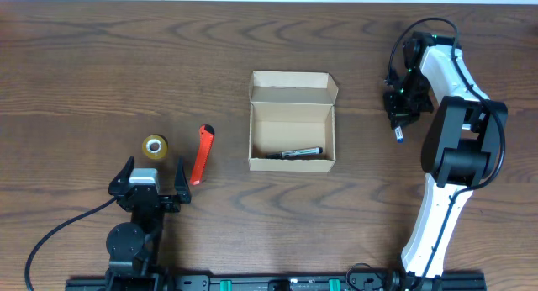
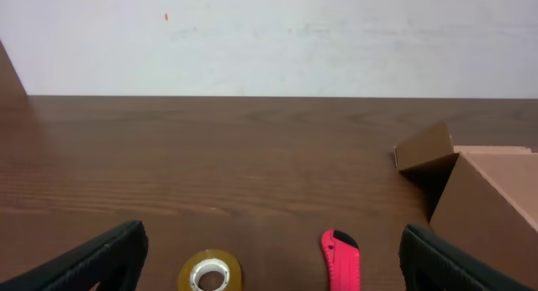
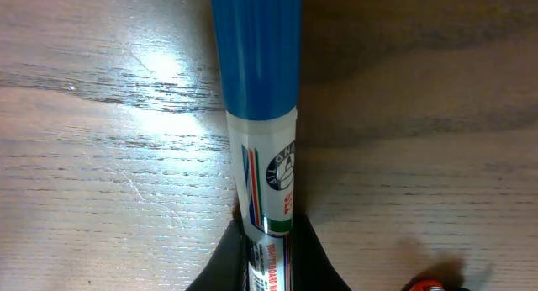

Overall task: Pack container
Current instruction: 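Carry blue marker with right gripper into the box and release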

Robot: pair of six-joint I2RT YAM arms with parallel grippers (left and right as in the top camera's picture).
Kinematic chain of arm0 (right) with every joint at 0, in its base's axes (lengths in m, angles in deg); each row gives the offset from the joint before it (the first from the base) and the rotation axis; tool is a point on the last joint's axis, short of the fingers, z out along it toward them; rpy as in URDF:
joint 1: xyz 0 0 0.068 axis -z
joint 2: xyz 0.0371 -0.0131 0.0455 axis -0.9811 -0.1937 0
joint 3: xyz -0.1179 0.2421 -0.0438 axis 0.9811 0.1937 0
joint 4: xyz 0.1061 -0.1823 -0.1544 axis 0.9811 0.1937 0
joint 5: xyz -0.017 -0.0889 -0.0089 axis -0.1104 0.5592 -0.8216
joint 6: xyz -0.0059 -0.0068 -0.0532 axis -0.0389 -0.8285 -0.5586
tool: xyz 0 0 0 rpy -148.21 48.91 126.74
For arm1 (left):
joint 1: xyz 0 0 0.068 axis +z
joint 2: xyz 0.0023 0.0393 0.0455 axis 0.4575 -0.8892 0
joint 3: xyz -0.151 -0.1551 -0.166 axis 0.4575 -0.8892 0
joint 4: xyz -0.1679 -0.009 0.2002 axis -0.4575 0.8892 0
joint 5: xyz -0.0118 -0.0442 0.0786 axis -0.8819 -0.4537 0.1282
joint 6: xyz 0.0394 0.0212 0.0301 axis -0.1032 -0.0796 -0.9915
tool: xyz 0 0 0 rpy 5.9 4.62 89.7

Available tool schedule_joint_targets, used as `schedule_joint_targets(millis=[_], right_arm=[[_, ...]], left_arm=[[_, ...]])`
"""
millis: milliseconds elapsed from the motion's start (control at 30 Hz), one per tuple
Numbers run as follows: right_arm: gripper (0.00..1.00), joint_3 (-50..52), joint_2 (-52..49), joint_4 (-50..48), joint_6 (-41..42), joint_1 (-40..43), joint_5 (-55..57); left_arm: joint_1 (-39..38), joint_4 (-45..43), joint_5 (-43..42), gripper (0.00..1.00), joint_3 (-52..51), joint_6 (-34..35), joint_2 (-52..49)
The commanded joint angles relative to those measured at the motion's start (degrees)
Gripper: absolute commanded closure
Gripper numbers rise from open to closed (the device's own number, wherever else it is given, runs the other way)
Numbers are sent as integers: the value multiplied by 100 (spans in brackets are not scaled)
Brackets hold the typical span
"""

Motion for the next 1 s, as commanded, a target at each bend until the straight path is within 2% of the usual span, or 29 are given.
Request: schedule_joint_targets(millis=[0, 100, 267, 367, 467, 533, 633, 733, 967], right_arm=[[98, 55, -116, -118, -142, 13, -372], [99, 28, 205, -177, -367, -59, -975], [99, 20, 1449, -601, -498, -245, -2004], [98, 20, 2306, -844, -907, -535, -2247], [98, 20, 2990, -807, -1703, -1040, -2249], [99, 20, 3292, -503, -2618, -1499, -2245], [99, 20, 3438, 116, -3783, -2232, -2236], [99, 20, 3340, 590, -4538, -2896, -2011], [99, 22, 2894, 680, -4787, -3585, -1360]], left_arm=[[-4, 186, -122, 5, -136, 44, 31], [-4, 186, -122, 5, -136, 44, 31], [-4, 188, -122, 5, -136, 44, 31], [-4, 188, -122, 5, -136, 44, 31], [-4, 188, -122, 5, -136, 44, 31], [-4, 188, -122, 5, -136, 44, 31], [-4, 188, -125, 5, -136, 44, 31], [-4, 188, -129, 5, -133, 44, 31], [-4, 184, -166, 5, -136, 46, 31]])
